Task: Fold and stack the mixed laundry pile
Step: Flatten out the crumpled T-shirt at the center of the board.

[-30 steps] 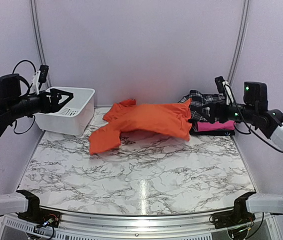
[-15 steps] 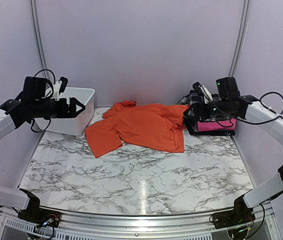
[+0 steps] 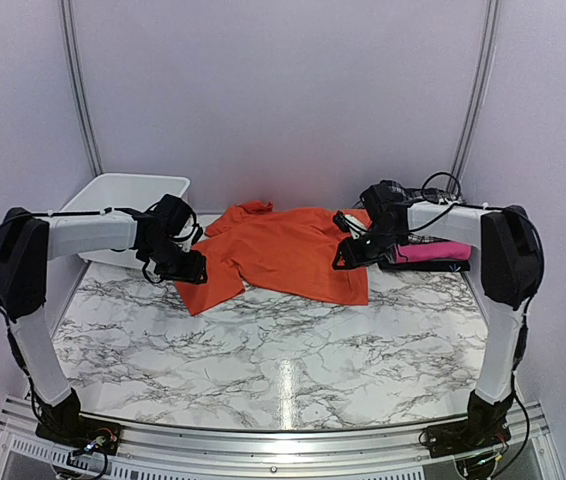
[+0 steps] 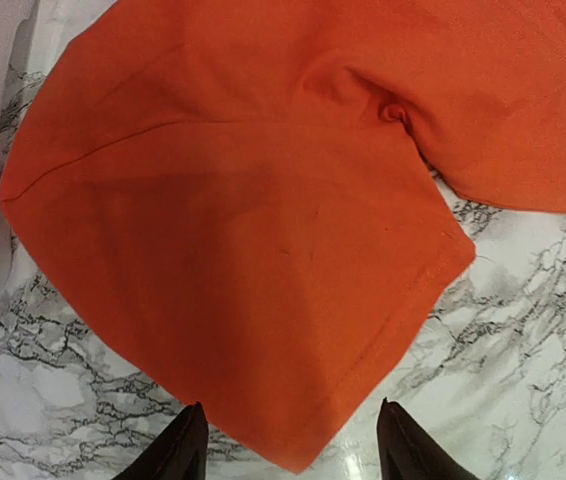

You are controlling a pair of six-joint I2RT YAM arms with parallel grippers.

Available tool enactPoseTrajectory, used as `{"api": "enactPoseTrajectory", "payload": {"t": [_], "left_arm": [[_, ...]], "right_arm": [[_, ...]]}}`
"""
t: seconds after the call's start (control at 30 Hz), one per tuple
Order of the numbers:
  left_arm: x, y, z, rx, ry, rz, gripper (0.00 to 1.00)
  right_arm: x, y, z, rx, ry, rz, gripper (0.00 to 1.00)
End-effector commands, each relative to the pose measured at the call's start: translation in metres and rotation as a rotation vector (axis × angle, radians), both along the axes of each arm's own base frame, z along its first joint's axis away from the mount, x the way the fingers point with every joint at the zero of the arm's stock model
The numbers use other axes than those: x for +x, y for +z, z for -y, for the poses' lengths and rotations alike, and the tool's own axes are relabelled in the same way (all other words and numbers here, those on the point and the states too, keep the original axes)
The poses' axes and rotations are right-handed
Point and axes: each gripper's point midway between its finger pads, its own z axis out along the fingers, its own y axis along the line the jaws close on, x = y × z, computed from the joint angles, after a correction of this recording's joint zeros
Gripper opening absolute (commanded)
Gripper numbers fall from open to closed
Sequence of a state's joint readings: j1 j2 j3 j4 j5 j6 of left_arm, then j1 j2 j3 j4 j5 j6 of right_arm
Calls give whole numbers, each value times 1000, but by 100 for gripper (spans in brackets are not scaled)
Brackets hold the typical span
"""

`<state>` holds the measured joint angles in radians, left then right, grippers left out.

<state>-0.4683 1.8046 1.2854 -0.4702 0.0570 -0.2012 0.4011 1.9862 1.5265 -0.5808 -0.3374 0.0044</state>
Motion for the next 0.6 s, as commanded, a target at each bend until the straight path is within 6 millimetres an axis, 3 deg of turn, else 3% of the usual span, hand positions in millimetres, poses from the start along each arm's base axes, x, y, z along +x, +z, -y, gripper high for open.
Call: {"api": "enactPoseTrajectory", "payload": {"t": [0.0, 0.13, 0.23, 0.37, 0.57], "left_arm": [[20, -18, 1, 60, 21, -13, 56], [10, -51, -11, 145, 25, -82, 44], [-18, -67, -17, 179, 15, -145, 36], [-73, -83, -24, 217, 10, -240, 24], [-179, -94, -42, 148, 99, -422, 21]], "right_arm": [[17, -31, 7, -94, -36, -33, 38], [7, -65, 16, -154, -45, -103, 34], [-10, -77, 24, -176, -44, -139, 31], [-42, -81, 29, -152, -31, -200, 28], [-116, -83, 46, -108, -57, -340, 26]]}}
